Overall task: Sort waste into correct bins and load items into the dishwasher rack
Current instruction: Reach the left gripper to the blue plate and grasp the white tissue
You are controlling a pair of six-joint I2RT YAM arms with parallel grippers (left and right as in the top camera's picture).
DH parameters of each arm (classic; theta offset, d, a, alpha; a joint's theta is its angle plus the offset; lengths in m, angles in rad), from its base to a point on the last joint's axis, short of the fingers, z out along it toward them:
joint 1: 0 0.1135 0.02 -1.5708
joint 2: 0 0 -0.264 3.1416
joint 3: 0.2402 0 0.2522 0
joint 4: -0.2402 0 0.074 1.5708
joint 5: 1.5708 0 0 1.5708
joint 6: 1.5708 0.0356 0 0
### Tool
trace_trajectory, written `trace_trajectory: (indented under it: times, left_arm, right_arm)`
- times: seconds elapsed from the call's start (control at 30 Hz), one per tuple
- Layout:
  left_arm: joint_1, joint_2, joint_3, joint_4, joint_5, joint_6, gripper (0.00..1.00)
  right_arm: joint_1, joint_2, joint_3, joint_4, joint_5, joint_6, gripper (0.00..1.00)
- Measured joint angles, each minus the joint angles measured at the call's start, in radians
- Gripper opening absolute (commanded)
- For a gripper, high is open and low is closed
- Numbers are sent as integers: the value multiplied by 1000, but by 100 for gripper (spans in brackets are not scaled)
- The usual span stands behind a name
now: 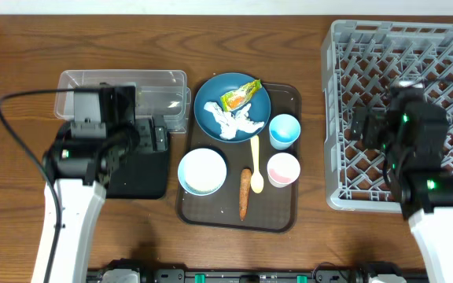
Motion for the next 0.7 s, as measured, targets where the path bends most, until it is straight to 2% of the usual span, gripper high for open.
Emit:
trace_trajectory:
  times: [0.2,0.43,0.7]
  left_arm:
    - [0,46,16,6,42,-1,91]
    - [-27,61,17,211,91,-4,91]
    - [-150,239,42,367,77,-3,91]
  right_arm:
    - [0,73,39,-43,-3,0,99]
    - [0,73,40,-21,-12,2,99]
    - [0,73,40,-25,-20,2,99]
